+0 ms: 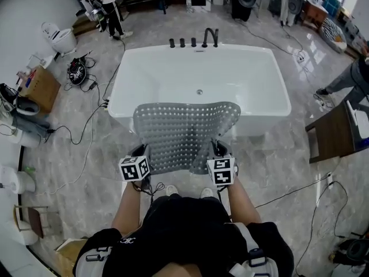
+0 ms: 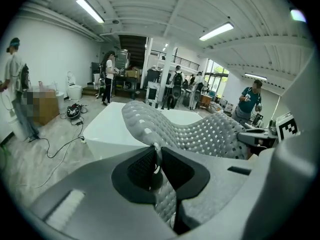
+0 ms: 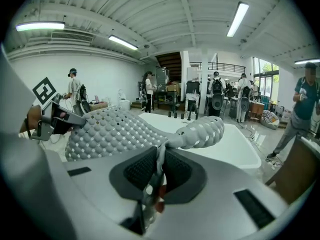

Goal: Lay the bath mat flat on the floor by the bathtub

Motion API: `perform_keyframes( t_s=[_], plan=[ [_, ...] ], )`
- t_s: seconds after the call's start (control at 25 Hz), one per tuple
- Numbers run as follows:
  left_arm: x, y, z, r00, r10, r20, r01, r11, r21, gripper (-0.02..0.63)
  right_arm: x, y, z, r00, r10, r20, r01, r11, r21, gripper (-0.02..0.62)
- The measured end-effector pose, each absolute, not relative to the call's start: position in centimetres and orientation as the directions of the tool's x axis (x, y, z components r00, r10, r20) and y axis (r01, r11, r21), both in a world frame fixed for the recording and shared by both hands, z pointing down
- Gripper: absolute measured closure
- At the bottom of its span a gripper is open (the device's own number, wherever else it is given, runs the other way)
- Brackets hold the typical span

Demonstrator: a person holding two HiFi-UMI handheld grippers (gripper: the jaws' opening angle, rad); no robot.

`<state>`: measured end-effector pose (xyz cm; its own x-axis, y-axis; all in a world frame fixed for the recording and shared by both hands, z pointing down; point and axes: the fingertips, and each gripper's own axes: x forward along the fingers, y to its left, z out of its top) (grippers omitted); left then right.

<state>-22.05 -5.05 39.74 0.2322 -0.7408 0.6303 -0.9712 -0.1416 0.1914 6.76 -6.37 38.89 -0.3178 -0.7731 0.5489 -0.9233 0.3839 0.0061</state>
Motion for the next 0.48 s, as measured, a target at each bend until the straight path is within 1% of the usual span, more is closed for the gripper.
perform_keyframes(
  t_s=[0.32,0.48],
  plan=[
    [-22.6,-3.4,44.0,0.239,-0.673,0.700,-0.969,-0.117,0.219,0.568,8.2,-4.0,43.7,-0.264,-0.699,0.664,-0.929,0.370,0.020,0.557],
    [-21.9,-3.0,46.5,0.257,-0.637,0.727,-0.965,-0.127,0.230,0.568,8.3,-3.3,46.9,-0.254,-0.666,0.702,-0.926,0.376,0.021,0.557]
  ],
)
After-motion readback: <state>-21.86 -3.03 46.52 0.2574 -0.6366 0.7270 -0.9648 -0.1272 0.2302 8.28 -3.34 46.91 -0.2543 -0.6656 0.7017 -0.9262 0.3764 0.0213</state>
